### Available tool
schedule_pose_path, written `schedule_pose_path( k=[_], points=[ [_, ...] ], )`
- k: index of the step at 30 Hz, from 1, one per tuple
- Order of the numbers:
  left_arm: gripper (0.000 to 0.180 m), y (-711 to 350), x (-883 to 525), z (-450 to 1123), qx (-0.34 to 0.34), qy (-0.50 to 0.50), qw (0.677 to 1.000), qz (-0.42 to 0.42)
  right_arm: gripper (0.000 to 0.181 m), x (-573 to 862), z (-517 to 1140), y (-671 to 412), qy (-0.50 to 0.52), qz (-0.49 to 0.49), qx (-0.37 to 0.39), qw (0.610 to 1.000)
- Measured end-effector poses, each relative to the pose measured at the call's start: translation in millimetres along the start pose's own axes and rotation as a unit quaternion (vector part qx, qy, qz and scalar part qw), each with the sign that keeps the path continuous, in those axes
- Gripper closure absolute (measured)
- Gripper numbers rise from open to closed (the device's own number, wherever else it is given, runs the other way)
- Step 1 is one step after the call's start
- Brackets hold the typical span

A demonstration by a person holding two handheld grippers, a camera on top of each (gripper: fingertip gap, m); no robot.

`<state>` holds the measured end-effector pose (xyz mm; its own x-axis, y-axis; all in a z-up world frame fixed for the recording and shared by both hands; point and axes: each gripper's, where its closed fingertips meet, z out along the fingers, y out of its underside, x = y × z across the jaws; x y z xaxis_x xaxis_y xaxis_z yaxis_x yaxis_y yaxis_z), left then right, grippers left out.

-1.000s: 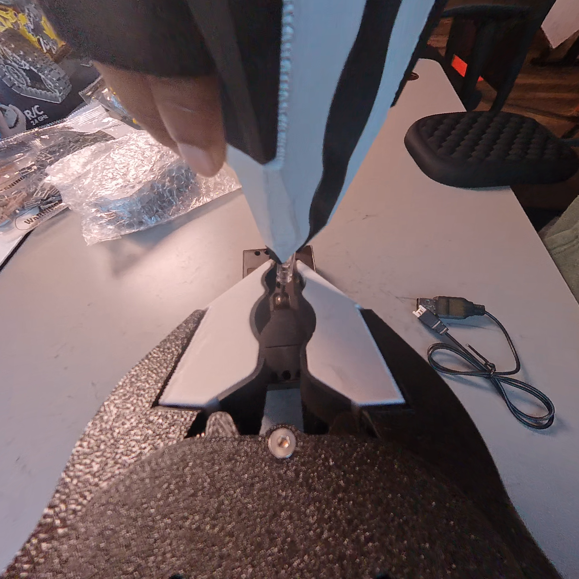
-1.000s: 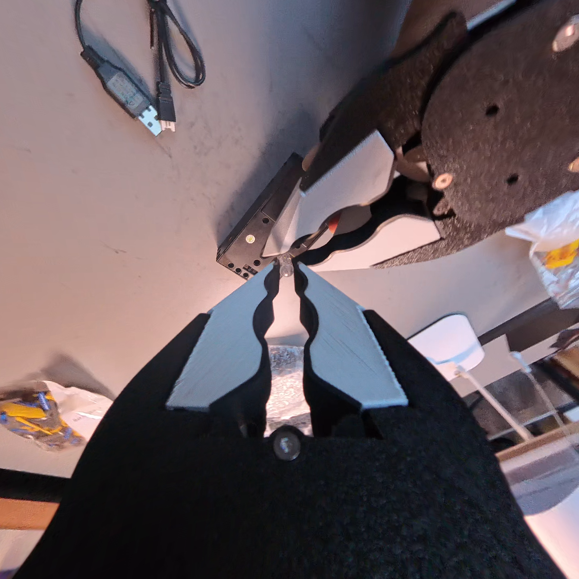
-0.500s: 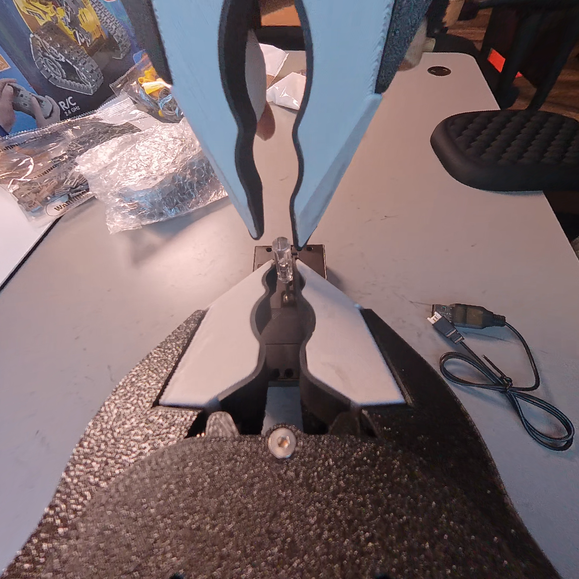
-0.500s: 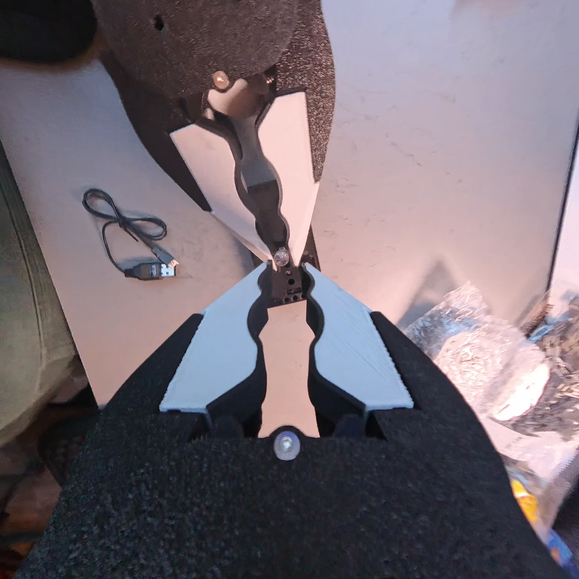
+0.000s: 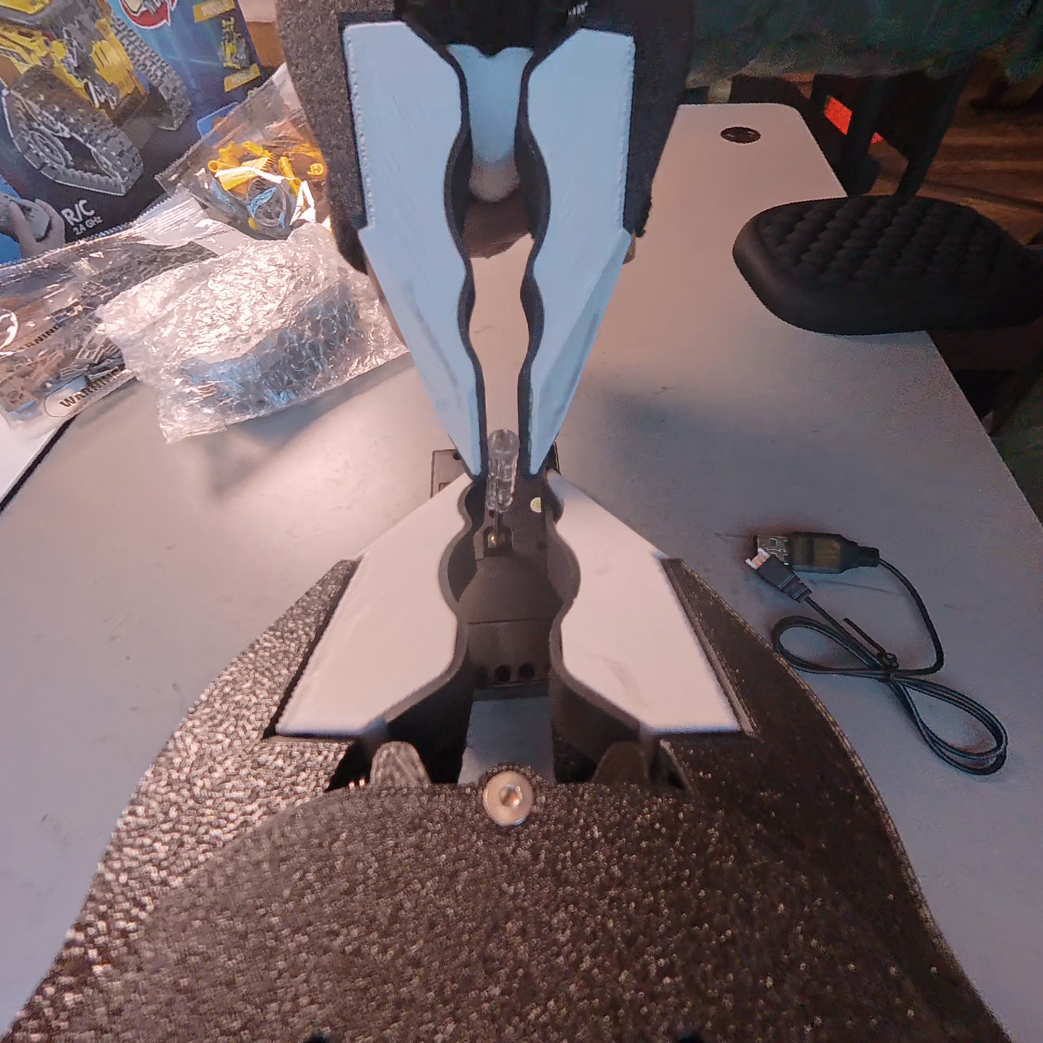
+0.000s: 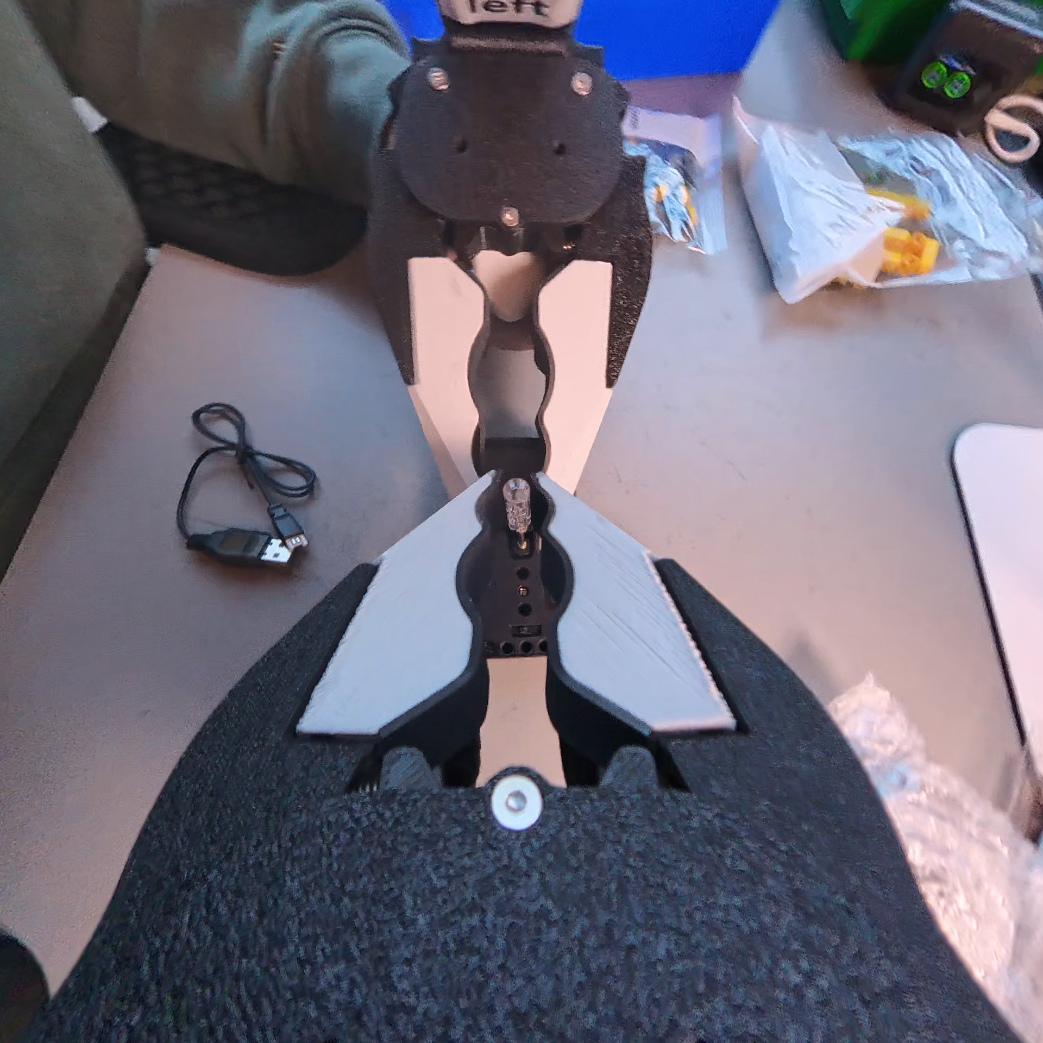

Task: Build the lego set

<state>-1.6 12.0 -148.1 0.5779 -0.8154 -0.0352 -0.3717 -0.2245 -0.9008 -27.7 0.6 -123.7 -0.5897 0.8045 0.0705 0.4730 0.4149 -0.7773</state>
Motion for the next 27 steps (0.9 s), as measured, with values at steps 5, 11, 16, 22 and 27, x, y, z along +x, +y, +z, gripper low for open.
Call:
schedule_pose_path(
  k=[5, 11, 16, 22, 27],
  points=[
    [0.172, 0, -9, 1, -0.002, -0.022, 1.0, -0.013, 0.174, 3, -1, 0, -0.06, -0.013, 0.038, 0.997],
    [0.172, 2, -24, -2, -0.005, -0.087, 0.996, -0.028, 0.162, 25, -4, -3, 0.07, 0.124, 0.096, 0.985],
    [0.172, 3, -31, -3, -0.005, -0.111, 0.993, -0.048, 0.163, 26, -7, 0, 0.195, 0.241, 0.151, 0.939],
    [0.171, 4, -38, -3, -0.005, -0.119, 0.99, -0.076, 0.174, 38, -1, 2, 0.232, 0.253, 0.183, 0.921],
    [0.16, 2, -34, -5, 0.007, -0.081, 0.993, -0.091, 0.174, 33, 3, -1, 0.134, 0.169, 0.164, 0.963]
  ],
)
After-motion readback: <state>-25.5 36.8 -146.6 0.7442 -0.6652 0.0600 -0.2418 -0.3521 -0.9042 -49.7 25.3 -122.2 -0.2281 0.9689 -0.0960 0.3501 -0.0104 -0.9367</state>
